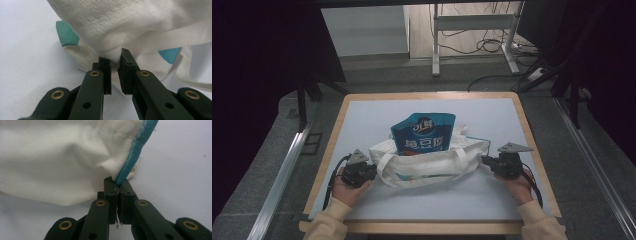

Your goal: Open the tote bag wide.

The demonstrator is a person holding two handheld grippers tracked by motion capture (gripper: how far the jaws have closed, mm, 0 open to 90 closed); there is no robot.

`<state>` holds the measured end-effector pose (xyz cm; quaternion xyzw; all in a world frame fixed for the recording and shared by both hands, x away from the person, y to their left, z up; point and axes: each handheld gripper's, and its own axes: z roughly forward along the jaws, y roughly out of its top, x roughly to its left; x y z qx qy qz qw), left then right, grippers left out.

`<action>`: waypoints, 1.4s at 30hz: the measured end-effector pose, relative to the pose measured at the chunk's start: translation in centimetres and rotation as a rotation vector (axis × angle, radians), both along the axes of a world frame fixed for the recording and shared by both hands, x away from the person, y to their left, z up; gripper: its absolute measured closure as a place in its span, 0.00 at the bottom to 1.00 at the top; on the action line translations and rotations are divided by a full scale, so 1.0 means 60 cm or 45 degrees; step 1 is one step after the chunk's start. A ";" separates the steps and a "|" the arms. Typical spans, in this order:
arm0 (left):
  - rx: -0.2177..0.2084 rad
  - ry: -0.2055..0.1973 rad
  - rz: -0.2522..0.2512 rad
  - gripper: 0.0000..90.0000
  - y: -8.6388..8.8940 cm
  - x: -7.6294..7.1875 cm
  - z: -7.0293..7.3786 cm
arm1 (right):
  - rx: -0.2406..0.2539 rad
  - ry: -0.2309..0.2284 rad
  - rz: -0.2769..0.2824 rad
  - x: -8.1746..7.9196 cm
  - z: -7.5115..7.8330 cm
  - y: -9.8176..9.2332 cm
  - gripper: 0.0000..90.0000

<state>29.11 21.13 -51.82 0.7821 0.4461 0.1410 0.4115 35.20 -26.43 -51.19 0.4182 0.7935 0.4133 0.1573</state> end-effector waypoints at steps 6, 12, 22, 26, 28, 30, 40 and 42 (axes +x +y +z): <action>-0.014 -0.020 0.013 0.88 0.003 -0.004 0.004 | 0.009 0.000 -0.006 -0.001 0.002 -0.001 0.95; -0.016 -0.021 0.014 0.88 0.004 -0.004 0.004 | 0.019 -0.005 -0.007 -0.002 0.003 -0.002 0.94; -0.110 -0.096 0.109 0.52 0.033 -0.034 0.038 | 0.095 -0.082 -0.112 -0.017 0.036 -0.024 0.49; -0.150 -0.159 0.119 0.47 0.040 -0.046 0.066 | 0.137 -0.132 -0.131 -0.024 0.060 -0.034 0.46; -0.162 -0.188 0.126 0.46 0.041 -0.049 0.081 | 0.156 -0.156 -0.124 -0.027 0.073 -0.035 0.49; -0.172 -0.209 0.131 0.47 0.041 -0.049 0.097 | 0.171 -0.178 -0.100 -0.028 0.086 -0.034 0.54; -0.134 -0.274 0.062 1.00 0.016 -0.031 0.160 | 0.114 -0.265 0.040 -0.011 0.146 0.018 0.95; -0.137 -0.268 0.050 1.00 0.008 -0.023 0.164 | 0.098 -0.275 0.063 -0.004 0.154 0.030 0.97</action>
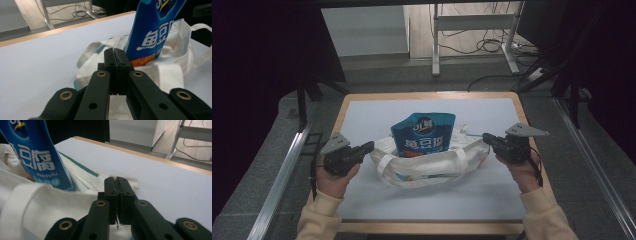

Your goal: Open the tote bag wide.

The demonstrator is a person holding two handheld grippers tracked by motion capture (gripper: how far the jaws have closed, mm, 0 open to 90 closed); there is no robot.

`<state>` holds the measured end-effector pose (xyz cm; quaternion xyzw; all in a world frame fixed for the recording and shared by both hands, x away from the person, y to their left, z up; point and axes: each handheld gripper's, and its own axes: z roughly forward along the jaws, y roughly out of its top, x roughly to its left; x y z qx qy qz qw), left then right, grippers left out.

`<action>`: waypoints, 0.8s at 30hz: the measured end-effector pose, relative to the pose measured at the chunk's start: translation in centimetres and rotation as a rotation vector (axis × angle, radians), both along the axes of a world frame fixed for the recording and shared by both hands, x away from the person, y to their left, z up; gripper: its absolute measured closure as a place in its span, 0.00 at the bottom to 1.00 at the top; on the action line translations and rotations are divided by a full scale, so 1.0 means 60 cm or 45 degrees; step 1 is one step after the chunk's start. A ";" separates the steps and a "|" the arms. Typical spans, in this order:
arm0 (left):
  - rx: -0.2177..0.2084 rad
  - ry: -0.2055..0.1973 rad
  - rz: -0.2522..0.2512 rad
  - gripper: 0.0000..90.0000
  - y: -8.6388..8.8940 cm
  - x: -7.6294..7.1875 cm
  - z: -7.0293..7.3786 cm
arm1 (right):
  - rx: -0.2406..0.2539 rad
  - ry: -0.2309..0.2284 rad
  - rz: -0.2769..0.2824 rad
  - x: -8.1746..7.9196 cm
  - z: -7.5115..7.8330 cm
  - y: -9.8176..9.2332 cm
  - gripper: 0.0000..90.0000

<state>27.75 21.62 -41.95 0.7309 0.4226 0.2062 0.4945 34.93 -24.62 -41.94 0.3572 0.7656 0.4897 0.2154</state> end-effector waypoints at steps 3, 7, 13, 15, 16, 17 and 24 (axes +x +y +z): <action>-0.009 0.009 -0.007 1.00 -0.009 0.010 0.004 | -0.016 -0.004 0.024 0.009 0.009 0.016 0.99; -0.021 0.035 -0.022 1.00 -0.018 0.020 0.004 | -0.038 0.002 0.044 0.018 0.015 0.031 0.99; -0.016 0.115 -0.036 1.00 -0.025 0.036 -0.025 | -0.050 0.043 0.055 0.026 0.001 0.049 0.99; -0.018 0.142 -0.037 1.00 -0.024 0.039 -0.038 | -0.059 0.060 0.058 0.028 -0.009 0.052 0.99; -0.022 0.153 -0.038 1.00 -0.023 0.040 -0.043 | -0.062 0.071 0.059 0.028 -0.015 0.053 0.99; -0.020 0.162 -0.041 1.00 -0.024 0.041 -0.047 | -0.063 0.080 0.058 0.030 -0.020 0.054 0.99; 0.039 0.181 -0.070 1.00 -0.037 0.034 -0.064 | -0.077 0.127 0.064 0.028 -0.051 0.058 0.99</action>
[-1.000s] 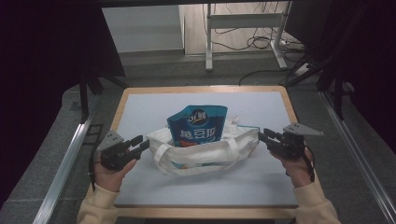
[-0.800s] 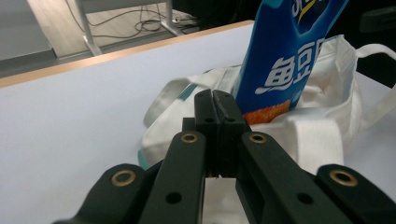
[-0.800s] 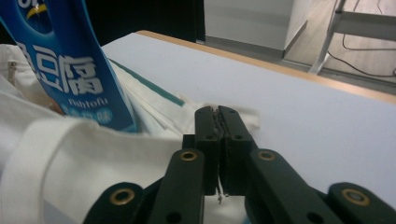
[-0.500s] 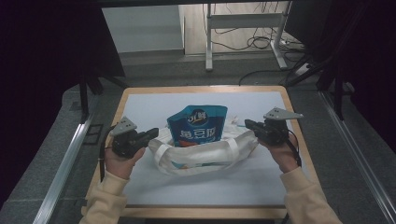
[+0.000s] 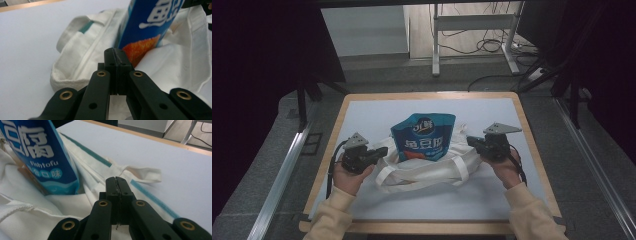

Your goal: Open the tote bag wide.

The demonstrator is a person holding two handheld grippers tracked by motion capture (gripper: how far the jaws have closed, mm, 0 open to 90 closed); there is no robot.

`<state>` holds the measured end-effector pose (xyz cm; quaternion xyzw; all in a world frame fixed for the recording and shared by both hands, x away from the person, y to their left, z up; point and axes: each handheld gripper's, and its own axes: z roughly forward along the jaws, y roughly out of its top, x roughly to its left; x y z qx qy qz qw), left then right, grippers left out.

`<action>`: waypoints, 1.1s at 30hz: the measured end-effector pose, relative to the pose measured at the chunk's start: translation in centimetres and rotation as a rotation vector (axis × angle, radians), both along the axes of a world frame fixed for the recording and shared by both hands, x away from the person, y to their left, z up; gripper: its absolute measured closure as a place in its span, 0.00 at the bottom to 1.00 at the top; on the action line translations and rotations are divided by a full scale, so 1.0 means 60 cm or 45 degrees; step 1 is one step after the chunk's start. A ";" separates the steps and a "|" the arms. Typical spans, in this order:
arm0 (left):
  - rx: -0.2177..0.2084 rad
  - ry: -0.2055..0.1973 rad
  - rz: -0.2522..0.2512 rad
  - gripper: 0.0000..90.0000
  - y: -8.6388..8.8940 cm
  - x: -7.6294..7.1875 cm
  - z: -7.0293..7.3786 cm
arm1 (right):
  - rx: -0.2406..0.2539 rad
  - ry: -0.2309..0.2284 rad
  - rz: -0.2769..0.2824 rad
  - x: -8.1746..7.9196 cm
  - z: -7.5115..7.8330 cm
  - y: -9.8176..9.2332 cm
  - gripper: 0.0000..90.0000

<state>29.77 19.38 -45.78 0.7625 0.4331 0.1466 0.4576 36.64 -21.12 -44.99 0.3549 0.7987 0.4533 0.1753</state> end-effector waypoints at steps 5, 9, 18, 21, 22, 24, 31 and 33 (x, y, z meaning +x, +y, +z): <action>0.026 0.024 -0.014 1.00 -0.003 -0.009 -0.015 | -0.029 0.012 0.012 -0.011 -0.019 -0.001 0.99; 0.050 0.073 -0.011 1.00 -0.003 -0.011 -0.033 | -0.054 0.034 0.017 -0.016 -0.038 -0.001 0.99; 0.060 0.119 -0.020 1.00 -0.007 -0.008 -0.054 | -0.075 0.086 0.019 -0.023 -0.072 -0.007 0.99; 0.060 0.130 -0.024 1.00 -0.008 -0.007 -0.060 | -0.084 0.096 0.020 -0.024 -0.078 -0.007 0.99; 0.059 0.133 -0.024 1.00 -0.008 -0.006 -0.061 | -0.084 0.100 0.019 -0.025 -0.080 -0.008 0.99; 0.057 0.138 -0.025 1.00 -0.008 -0.005 -0.064 | -0.088 0.103 0.021 -0.025 -0.083 -0.009 0.99; 0.066 0.157 -0.028 1.00 -0.009 -0.003 -0.072 | -0.094 0.124 0.020 -0.027 -0.094 -0.010 0.99; 0.066 0.157 -0.028 1.00 -0.009 -0.003 -0.072 | -0.094 0.123 0.019 -0.027 -0.094 -0.010 0.99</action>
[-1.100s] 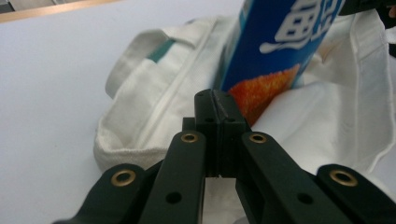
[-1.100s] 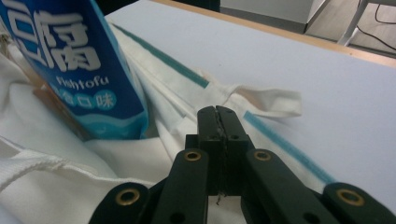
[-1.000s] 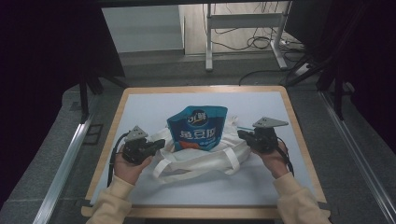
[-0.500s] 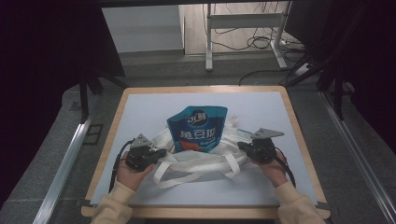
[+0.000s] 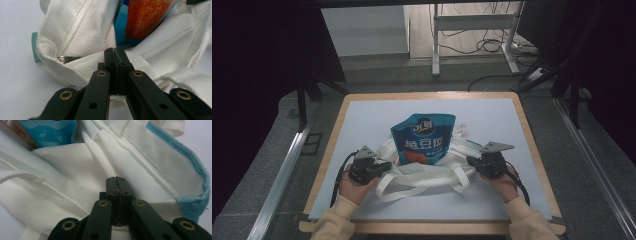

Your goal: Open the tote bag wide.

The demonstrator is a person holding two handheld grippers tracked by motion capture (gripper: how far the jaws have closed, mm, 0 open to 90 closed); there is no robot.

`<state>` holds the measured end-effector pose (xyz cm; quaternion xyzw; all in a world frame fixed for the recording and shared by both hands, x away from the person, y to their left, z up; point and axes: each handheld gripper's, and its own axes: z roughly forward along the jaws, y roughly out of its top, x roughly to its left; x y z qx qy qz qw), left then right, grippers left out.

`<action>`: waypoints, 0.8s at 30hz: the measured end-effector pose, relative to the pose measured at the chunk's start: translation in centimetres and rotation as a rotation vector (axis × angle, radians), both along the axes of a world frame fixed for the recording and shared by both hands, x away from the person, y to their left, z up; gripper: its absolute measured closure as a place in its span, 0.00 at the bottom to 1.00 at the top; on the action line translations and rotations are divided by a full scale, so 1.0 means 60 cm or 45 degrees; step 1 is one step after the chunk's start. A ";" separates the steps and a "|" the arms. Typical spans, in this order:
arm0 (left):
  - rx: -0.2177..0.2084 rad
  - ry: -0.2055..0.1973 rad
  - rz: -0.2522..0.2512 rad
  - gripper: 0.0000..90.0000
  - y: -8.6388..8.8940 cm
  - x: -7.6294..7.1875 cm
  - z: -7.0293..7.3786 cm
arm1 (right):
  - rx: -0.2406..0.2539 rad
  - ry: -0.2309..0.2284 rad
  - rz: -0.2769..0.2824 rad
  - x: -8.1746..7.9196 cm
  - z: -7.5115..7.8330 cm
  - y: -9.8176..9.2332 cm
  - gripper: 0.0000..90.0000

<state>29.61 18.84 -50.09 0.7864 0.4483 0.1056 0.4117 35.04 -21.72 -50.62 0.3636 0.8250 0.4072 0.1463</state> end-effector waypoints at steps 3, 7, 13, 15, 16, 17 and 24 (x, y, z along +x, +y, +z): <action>-0.001 0.000 0.001 1.00 0.000 0.000 0.000 | 0.003 0.000 -0.001 0.000 0.000 0.000 0.99; -0.001 -0.010 0.006 1.00 0.000 -0.001 0.002 | 0.014 -0.005 -0.008 0.000 0.002 0.000 0.99; -0.025 -0.059 0.011 0.99 0.001 0.001 0.028 | 0.070 -0.068 -0.003 -0.007 0.033 0.003 0.99; -0.032 -0.074 0.022 0.99 0.001 0.005 0.036 | 0.092 -0.097 0.012 -0.012 0.048 0.008 0.99; -0.032 -0.077 0.026 0.99 0.001 0.009 0.039 | 0.100 -0.107 0.020 -0.014 0.055 0.011 0.99; -0.030 -0.077 0.028 0.99 0.001 0.012 0.042 | 0.106 -0.117 0.030 -0.017 0.061 0.015 0.99; -0.018 -0.030 0.060 0.99 -0.004 0.038 0.031 | 0.104 -0.127 0.107 -0.030 0.074 0.050 0.99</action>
